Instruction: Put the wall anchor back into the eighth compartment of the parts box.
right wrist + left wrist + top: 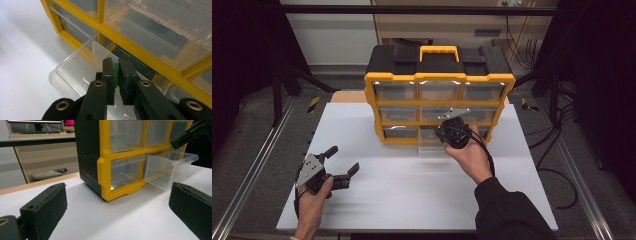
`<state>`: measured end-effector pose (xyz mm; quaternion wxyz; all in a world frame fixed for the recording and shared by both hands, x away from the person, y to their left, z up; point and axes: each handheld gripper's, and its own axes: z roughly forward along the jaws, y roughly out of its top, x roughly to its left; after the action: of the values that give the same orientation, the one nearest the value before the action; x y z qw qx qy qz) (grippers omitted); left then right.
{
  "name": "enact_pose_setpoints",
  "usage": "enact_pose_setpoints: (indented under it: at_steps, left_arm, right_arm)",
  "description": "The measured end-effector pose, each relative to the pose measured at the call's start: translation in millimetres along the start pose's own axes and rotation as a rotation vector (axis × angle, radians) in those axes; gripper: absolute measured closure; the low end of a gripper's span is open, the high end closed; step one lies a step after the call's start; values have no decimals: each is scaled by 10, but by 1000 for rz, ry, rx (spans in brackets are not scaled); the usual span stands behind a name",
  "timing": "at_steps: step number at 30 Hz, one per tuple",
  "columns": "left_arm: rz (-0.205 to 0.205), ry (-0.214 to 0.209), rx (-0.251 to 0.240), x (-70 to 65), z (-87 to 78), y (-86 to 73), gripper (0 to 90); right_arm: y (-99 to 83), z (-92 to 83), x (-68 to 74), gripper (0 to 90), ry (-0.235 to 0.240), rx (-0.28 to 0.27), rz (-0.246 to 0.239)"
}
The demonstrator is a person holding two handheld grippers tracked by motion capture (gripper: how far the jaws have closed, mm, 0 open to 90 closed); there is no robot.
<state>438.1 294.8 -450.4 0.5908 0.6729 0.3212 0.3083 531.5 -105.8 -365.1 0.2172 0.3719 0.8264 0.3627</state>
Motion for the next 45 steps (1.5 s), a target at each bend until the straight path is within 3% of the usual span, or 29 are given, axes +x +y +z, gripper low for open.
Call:
enact_pose_setpoints:
  at_steps: [11, 17, 24, 30, 38, 45]
  left_arm:
    - [2, -2, -1, -1, -3, 2, 11]
    - [3, -2, 0, -3, -2, 2, 11]
    - [5, -2, 2, -3, 2, 0, 11]
    - [12, -7, 4, -12, 0, 0, 9]
    - [15, -11, 10, -24, 10, -7, 9]
    - [2, -4, 0, -4, -5, -6, 9]
  right_arm:
    - [-19, -82, 34, 621, -16, -13, 6]
    - [-12, -162, 88, 557, -19, -33, 24]
    - [-61, -263, 120, 451, -27, -72, 44]
    - [-63, -325, 138, 300, -28, -119, 70]
    - [-119, -420, 171, 173, -53, -164, 55]
    - [-182, -438, 216, 114, -63, -207, 43]
